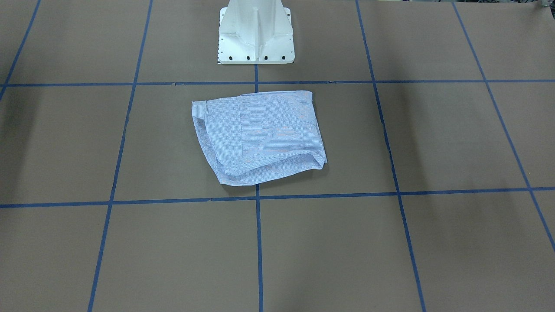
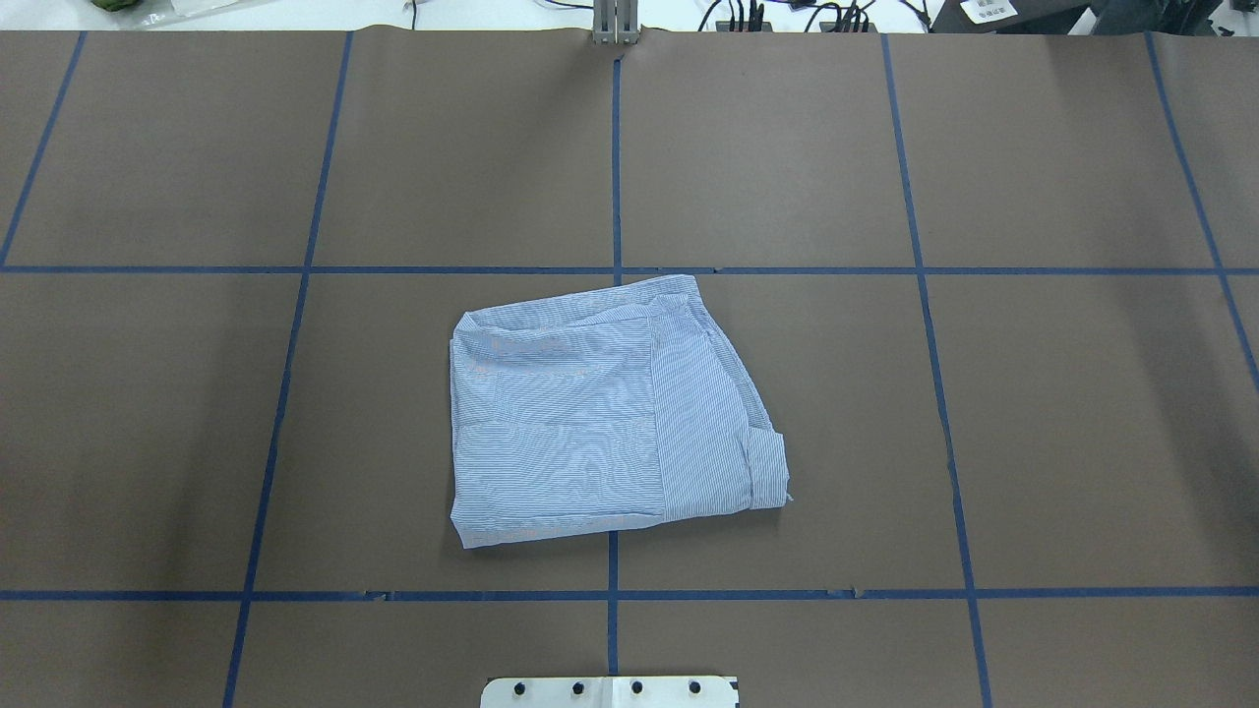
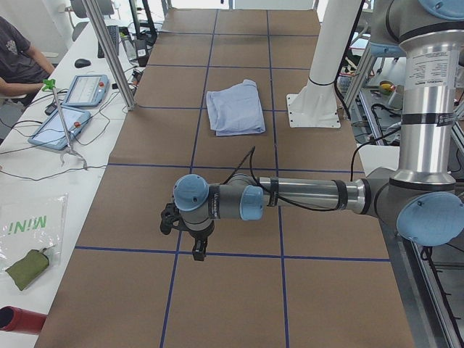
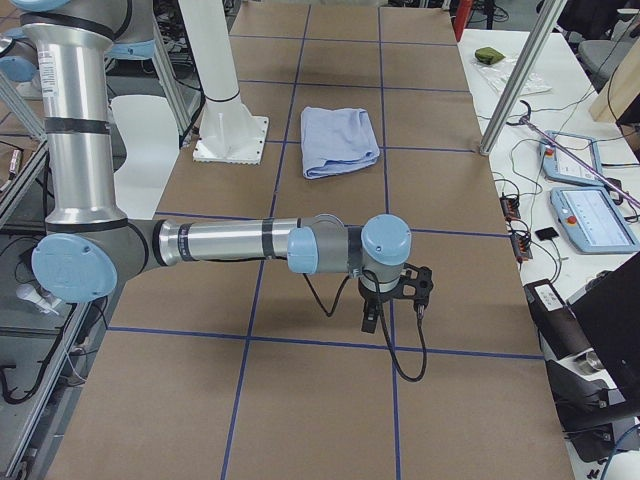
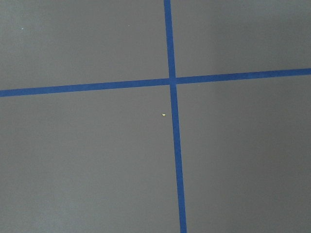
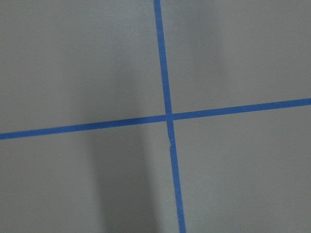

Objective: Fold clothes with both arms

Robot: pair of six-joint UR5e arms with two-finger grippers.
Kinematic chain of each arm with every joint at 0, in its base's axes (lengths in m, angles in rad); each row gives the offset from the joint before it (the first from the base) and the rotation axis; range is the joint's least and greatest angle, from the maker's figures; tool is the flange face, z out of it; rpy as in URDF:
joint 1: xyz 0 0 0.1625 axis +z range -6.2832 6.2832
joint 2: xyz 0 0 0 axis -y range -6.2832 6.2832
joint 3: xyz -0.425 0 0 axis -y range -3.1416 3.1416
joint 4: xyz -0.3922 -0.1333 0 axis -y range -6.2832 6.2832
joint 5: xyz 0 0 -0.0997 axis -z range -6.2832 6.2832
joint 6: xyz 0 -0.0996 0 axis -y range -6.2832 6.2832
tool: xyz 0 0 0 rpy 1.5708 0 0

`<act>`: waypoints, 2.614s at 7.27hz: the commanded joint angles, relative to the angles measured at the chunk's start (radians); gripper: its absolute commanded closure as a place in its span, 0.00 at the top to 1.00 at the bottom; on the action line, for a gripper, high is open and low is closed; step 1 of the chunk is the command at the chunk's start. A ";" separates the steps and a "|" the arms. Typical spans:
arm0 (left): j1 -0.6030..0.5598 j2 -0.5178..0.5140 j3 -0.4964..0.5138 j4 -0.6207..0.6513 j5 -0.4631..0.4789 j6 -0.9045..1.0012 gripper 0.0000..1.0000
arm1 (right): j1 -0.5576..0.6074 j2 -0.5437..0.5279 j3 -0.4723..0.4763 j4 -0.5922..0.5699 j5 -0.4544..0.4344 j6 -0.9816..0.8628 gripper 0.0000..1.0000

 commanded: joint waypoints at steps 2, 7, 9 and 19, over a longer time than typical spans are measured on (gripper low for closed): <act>-0.001 0.000 -0.001 -0.001 0.001 0.001 1.00 | -0.003 -0.120 0.024 0.128 -0.028 0.001 1.00; 0.001 -0.002 0.008 -0.001 0.002 0.001 1.00 | -0.067 -0.119 0.036 0.106 -0.068 0.000 1.00; 0.001 0.000 0.010 -0.002 0.001 0.004 1.00 | -0.060 -0.142 0.054 0.069 -0.058 -0.122 1.00; 0.002 -0.003 0.011 -0.001 0.001 0.001 1.00 | -0.030 -0.115 0.018 -0.037 -0.022 -0.246 1.00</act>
